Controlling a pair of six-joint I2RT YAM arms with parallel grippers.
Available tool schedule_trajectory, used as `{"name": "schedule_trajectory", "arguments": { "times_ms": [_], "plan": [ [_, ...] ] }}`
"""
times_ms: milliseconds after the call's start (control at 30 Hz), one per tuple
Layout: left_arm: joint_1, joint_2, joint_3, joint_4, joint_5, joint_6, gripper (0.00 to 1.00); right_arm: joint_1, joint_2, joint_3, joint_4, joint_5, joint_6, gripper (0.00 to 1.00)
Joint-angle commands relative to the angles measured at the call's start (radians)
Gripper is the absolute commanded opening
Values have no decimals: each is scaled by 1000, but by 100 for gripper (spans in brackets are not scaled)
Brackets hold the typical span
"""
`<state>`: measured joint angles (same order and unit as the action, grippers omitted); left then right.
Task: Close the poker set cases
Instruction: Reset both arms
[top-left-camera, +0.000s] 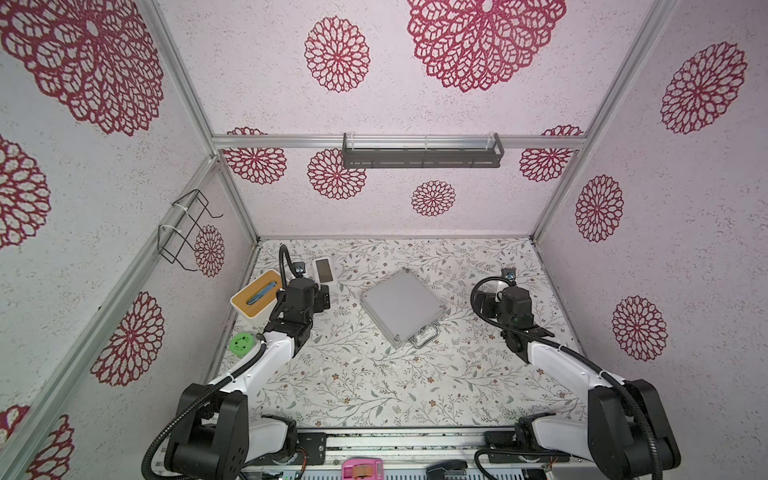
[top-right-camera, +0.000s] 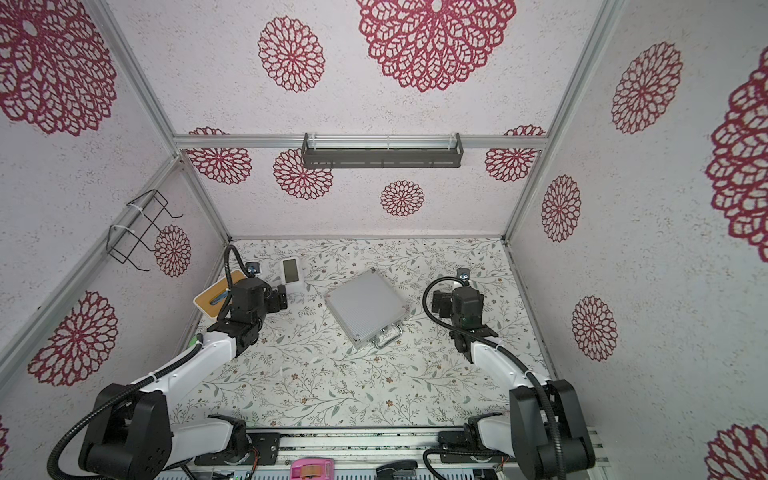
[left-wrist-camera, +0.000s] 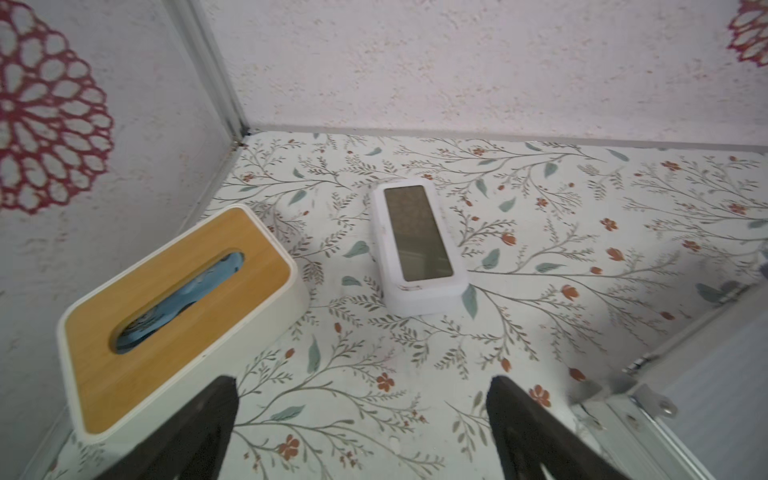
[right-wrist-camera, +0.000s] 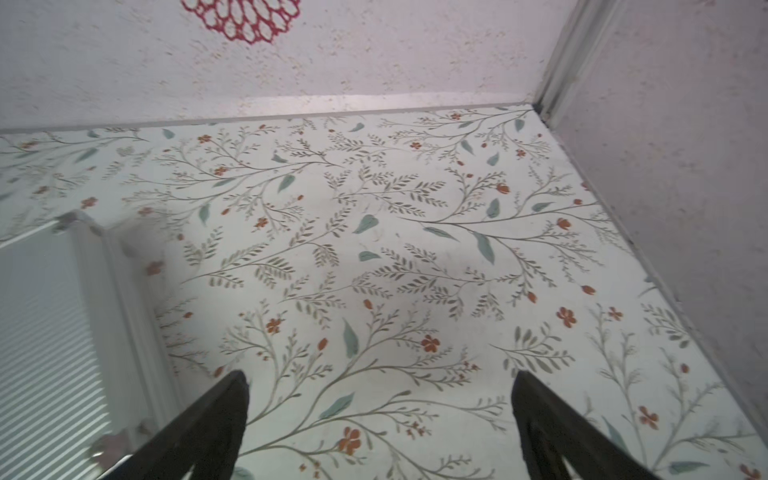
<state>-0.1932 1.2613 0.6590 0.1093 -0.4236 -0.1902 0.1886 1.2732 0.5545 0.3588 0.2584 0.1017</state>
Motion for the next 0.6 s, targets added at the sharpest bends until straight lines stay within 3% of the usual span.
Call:
{"name": "schedule_trajectory", "arguments": {
  "times_ms": [0,200,400,567],
  "plan": [
    [48,-38,-71,192,-84,51,97,-41,60,-42,239,53,-103,99],
    [146,22,-180,497,-35,103,100,-71,145,-103,420,39,-154,99],
    [244,53,-146,469,79,65,99,-94,203,-213,631,1,-146,99],
    [247,69,-164,460,60,60,99,-113,208,-249,705,-13,-126,99]
  ]
}}
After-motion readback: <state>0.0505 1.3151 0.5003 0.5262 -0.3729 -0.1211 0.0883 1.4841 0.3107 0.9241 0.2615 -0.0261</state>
